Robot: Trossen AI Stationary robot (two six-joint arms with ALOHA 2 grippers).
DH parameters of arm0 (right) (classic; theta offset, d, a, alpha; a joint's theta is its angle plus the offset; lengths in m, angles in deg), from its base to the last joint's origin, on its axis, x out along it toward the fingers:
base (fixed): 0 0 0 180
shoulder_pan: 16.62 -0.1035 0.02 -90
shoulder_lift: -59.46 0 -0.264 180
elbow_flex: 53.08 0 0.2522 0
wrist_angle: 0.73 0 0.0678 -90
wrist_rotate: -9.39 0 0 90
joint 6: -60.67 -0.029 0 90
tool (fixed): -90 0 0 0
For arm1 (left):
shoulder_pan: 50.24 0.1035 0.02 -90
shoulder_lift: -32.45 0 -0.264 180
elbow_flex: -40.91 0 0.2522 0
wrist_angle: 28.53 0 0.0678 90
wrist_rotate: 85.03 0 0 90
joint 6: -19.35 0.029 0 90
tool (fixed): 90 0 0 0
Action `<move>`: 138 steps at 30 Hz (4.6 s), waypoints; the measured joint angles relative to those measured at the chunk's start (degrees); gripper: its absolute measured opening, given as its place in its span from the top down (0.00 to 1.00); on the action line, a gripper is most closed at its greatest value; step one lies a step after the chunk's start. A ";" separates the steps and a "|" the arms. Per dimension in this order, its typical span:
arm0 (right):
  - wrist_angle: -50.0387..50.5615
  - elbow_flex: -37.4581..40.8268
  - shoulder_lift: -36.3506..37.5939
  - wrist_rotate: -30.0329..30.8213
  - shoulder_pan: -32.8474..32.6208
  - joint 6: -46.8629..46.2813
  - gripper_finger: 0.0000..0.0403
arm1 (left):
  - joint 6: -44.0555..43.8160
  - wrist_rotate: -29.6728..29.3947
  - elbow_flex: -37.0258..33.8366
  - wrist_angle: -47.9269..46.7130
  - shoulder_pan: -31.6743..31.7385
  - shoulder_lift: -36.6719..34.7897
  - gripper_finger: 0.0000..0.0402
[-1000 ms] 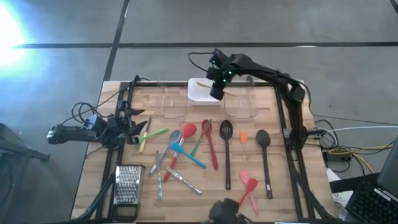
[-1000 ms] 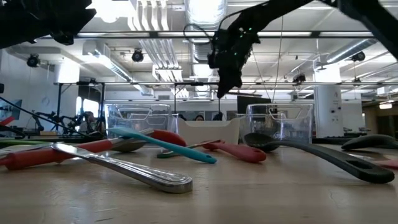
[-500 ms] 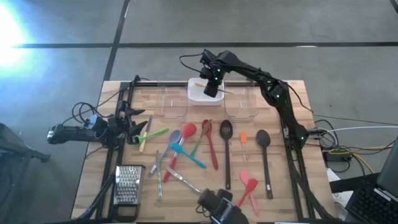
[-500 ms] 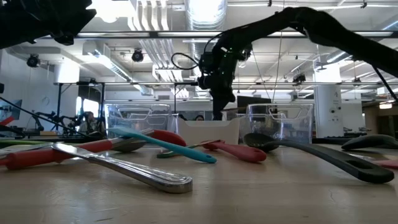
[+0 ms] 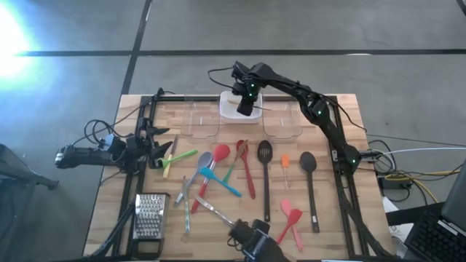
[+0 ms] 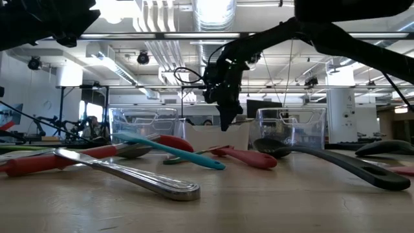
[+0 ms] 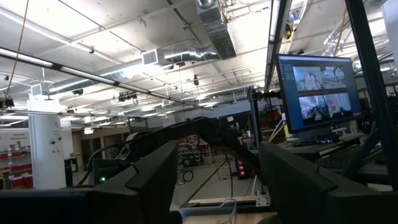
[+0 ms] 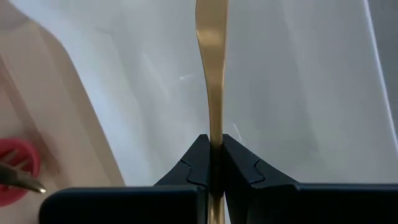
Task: Pick & Place Kitchen Items
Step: Put the gold knife into the white bin, then put the blue spatula into the left transparent bin
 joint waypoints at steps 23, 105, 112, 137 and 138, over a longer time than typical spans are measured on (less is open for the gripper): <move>-4.53 0.10 -0.28 -0.85 -1.09 -1.18 0.97 | 0.11 0.00 0.00 0.01 0.01 0.00 0.43; -57.56 56.66 34.43 -3.55 -33.80 -21.92 0.81 | -1.18 -0.02 -0.04 -1.97 -0.01 0.02 0.43; -64.72 61.75 33.45 -5.57 -34.58 -24.14 0.74 | -1.18 -0.02 -0.04 -1.94 -0.01 0.02 0.43; -42.09 72.52 63.30 17.37 -29.64 -17.52 0.81 | -6.32 0.21 17.02 -6.93 -0.01 36.44 0.43; -42.03 73.60 64.92 18.28 -29.62 -17.51 0.81 | -5.98 0.63 18.28 -7.77 -0.01 38.63 0.43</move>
